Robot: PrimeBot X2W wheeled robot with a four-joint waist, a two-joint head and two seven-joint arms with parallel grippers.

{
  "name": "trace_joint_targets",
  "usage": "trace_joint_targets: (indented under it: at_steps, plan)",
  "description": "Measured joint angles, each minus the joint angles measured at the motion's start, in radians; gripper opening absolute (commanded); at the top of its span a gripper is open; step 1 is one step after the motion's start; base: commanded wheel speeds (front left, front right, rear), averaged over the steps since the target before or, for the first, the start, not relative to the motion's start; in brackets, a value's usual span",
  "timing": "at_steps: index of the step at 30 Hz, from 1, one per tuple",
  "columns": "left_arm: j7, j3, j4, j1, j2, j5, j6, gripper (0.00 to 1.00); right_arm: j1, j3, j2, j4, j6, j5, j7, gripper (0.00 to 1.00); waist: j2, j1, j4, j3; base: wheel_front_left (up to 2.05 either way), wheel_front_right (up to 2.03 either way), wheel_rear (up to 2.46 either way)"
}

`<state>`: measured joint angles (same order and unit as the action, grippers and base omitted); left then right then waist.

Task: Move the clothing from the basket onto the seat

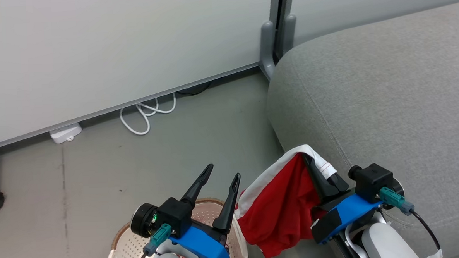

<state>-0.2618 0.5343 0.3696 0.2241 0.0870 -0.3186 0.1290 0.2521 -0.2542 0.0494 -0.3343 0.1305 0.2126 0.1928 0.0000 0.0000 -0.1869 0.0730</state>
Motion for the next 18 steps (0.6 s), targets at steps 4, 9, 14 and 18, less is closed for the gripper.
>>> trace_joint_targets:
  at_steps: [4, 9, 14, 18]
  plan:
    - [0.0, 0.008, -0.002, 0.006, 0.006, -0.006, 0.0, 1.0, 0.008, -0.003, 0.0, 0.001, 0.0, 0.004, 0.007, 0.0, 0.0, 0.0, -0.055, 0.008, 0.0, 0.0, 0.0]
    - [0.0, 0.021, -0.007, 0.021, 0.01, -0.007, 0.0, 1.0, 0.016, 0.0, 0.0, 0.0, 0.0, 0.009, 0.015, 0.0, 0.0, 0.0, -0.122, 0.022, 0.0, 0.0, 0.0]
    - [0.0, 0.022, -0.008, 0.027, 0.016, -0.007, 0.0, 1.0, 0.017, -0.001, 0.001, -0.002, 0.0, 0.011, 0.02, 0.0, 0.0, 0.0, -0.179, 0.037, 0.0, 0.0, 0.0]
    - [0.0, 0.023, -0.01, 0.031, 0.023, -0.007, 0.0, 1.0, 0.018, -0.002, 0.001, -0.006, 0.0, 0.019, 0.029, 0.0, 0.0, 0.0, -0.219, 0.048, 0.0, 0.0, 0.0]
